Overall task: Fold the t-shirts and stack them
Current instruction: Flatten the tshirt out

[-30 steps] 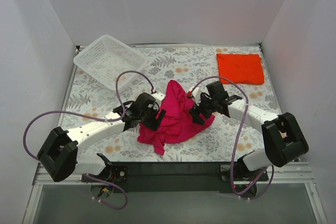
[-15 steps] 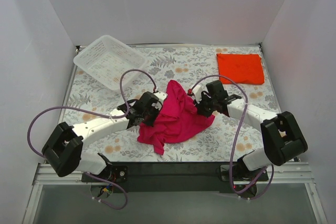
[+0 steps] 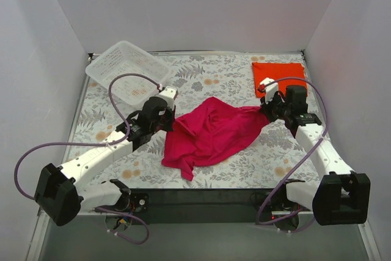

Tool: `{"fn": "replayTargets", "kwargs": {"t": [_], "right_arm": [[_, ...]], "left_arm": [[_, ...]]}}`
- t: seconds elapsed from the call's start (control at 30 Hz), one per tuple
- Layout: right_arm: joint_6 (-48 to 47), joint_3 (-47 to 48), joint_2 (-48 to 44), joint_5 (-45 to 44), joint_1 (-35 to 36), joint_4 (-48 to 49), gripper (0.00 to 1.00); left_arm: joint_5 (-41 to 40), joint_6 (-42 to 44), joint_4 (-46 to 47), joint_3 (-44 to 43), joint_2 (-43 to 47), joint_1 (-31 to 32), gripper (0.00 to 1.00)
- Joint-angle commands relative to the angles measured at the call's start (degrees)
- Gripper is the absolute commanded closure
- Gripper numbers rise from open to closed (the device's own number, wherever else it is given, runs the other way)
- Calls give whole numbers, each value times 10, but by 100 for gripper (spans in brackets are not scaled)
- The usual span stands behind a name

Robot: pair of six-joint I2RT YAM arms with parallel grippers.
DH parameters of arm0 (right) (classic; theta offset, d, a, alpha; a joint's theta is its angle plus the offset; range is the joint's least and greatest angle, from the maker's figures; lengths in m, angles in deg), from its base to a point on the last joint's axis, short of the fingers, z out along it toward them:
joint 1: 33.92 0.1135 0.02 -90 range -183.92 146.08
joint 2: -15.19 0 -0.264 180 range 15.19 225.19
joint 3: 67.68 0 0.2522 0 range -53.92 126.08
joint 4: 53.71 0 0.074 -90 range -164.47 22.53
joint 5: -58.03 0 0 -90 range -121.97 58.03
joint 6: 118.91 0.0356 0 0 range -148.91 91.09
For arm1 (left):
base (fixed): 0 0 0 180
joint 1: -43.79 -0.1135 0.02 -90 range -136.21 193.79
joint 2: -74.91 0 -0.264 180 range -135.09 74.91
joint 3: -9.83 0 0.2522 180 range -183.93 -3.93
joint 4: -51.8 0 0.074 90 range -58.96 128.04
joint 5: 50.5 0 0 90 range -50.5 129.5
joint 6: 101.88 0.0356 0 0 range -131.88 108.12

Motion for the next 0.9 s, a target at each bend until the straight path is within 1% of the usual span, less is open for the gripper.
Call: {"fn": "replayTargets", "kwargs": {"t": [0.0, 0.17, 0.3, 0.43, 0.53, 0.63, 0.8, 0.87], "right_arm": [[-2, -17, -6, -21, -32, -6, 99], [-17, -29, -3, -42, -86, -16, 99], [-41, -39, -3, -40, -133, -25, 99], [-60, -44, -8, -22, -164, -30, 99], [-75, -41, -13, -7, -182, -34, 99], [-94, -33, -28, 32, -200, -45, 99], [-118, -3, -88, 83, -221, -77, 99], [-120, 26, -111, 110, -225, -99, 99]], "left_arm": [[28, -42, 46, -35, -23, -57, 100], [64, -78, 82, -67, -69, -112, 100], [70, -95, 88, -83, -111, -132, 100], [46, -96, 103, -77, -123, -140, 100], [22, -90, 110, -77, -102, -139, 100], [-12, -71, 113, -79, -62, -139, 100], [-87, -24, 115, -83, 12, -140, 100], [-95, -15, 127, -82, 54, -140, 100]]}}
